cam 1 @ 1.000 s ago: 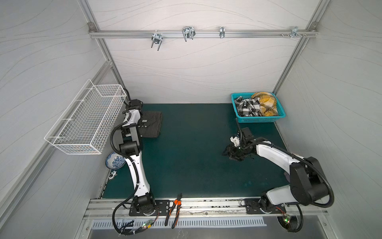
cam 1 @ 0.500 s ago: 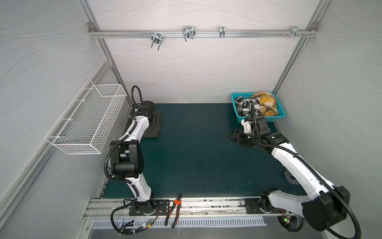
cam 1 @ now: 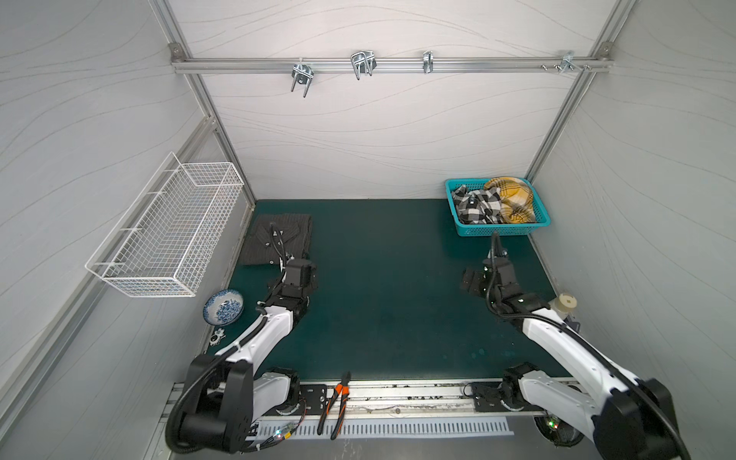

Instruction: Fold and stack the long sleeve shirts

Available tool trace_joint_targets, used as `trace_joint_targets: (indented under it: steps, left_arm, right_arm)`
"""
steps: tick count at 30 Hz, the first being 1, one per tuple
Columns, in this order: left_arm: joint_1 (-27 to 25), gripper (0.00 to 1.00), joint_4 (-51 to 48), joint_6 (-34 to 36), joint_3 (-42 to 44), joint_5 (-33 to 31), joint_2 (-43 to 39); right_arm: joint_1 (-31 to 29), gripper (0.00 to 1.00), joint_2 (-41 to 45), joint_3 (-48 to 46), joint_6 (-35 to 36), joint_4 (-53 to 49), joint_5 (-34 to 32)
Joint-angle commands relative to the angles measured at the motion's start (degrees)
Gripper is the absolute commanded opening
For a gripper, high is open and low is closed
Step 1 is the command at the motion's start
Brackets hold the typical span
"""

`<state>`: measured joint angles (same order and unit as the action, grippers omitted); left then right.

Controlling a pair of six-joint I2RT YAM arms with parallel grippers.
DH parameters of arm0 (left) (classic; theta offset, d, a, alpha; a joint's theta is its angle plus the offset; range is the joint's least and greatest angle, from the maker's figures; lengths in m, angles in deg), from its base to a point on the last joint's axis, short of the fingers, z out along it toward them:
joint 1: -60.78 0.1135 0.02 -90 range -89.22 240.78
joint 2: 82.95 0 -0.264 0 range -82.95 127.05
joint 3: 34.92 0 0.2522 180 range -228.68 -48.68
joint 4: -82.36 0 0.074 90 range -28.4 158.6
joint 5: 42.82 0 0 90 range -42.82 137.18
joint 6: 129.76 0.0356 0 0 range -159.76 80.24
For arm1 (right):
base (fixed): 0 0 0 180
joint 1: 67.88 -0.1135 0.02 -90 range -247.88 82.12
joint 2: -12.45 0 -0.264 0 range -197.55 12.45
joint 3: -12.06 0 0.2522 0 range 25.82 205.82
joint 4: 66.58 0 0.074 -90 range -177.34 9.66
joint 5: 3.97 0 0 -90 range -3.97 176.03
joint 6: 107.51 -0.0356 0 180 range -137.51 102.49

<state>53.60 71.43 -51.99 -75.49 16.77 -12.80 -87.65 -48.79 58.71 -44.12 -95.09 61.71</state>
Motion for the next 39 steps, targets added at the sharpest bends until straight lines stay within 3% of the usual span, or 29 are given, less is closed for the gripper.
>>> trace_joint_targets:
  steps: [1, 4, 8, 9, 13, 14, 15, 17, 18, 19, 20, 21, 22, 24, 26, 28, 39]
  left_arm:
    - [2.7, 1.00, 17.3, 3.0, 0.1, 1.4, 4.5]
    - [5.3, 1.00, 15.3, 3.3, -4.0, 9.2, 9.0]
    - [9.8, 0.99, 20.7, -3.4, -1.8, 11.7, 8.7]
    - [10.4, 1.00, 24.1, -3.5, -0.7, 13.6, 8.5]
    - [11.9, 1.00, 20.9, -0.4, -5.2, 20.2, 12.3]
    - [12.3, 1.00, 19.4, 0.6, -6.1, 21.6, 12.9]
    - [12.3, 1.00, 22.7, 2.2, -5.4, 21.8, 13.1]
    - [12.4, 1.00, 32.6, 3.4, -0.5, 21.2, 13.4]
    - [12.3, 1.00, 41.7, 5.1, 2.5, 23.3, 14.8]
    - [11.2, 1.00, 42.6, 7.6, 3.4, 27.4, 15.8]
    - [9.8, 1.00, 48.7, 9.2, 4.2, 25.6, 19.1]
    - [9.7, 0.99, 47.6, 9.4, 3.8, 25.4, 19.3]
    - [10.1, 1.00, 40.3, 8.1, 1.8, 25.4, 17.4]
    - [9.8, 1.00, 47.7, 8.8, 3.1, 24.1, 19.6]
    - [9.3, 1.00, 41.6, 8.6, 1.6, 23.2, 17.9]
    - [6.5, 1.00, 47.0, 10.5, 2.9, 17.1, 19.3]
    - [6.4, 1.00, 45.5, 10.3, 2.7, 17.4, 18.9]
  right_arm:
    - [4.8, 0.99, -5.0, 2.6, 3.5, 7.3, -12.8]
    - [6.1, 0.99, -8.4, -1.6, 14.9, 24.4, -14.2]
    - [10.0, 0.99, -16.4, -6.7, 20.1, 41.7, -9.1]
    - [10.8, 0.99, -17.5, -5.7, 20.6, 41.3, -6.9]
    - [15.3, 0.99, -25.0, -7.6, 21.4, 56.8, 12.9]
    - [15.4, 0.99, -27.4, -7.6, 22.5, 59.7, 15.2]
    - [15.1, 0.99, -28.7, -7.2, 25.6, 59.4, 20.9]
    - [14.9, 0.99, -29.2, -7.3, 26.0, 60.3, 21.3]
    - [15.2, 0.99, -28.8, -7.0, 25.6, 58.9, 22.1]
    - [15.5, 0.99, -29.4, -7.3, 25.5, 60.7, 22.3]
    - [15.6, 0.99, -29.2, -7.4, 25.5, 60.6, 22.5]
    - [15.7, 0.99, -28.9, -7.2, 25.3, 59.3, 22.8]
    - [15.8, 0.99, -28.9, -7.3, 25.3, 59.8, 23.1]
    - [15.8, 0.99, -28.7, -7.5, 25.5, 59.9, 23.0]
    - [15.6, 0.99, -28.5, -7.6, 25.6, 60.0, 22.5]
    - [14.6, 0.99, -28.6, -7.2, 26.3, 59.5, 21.2]
    - [14.2, 0.99, -28.8, -7.0, 26.8, 59.1, 21.5]
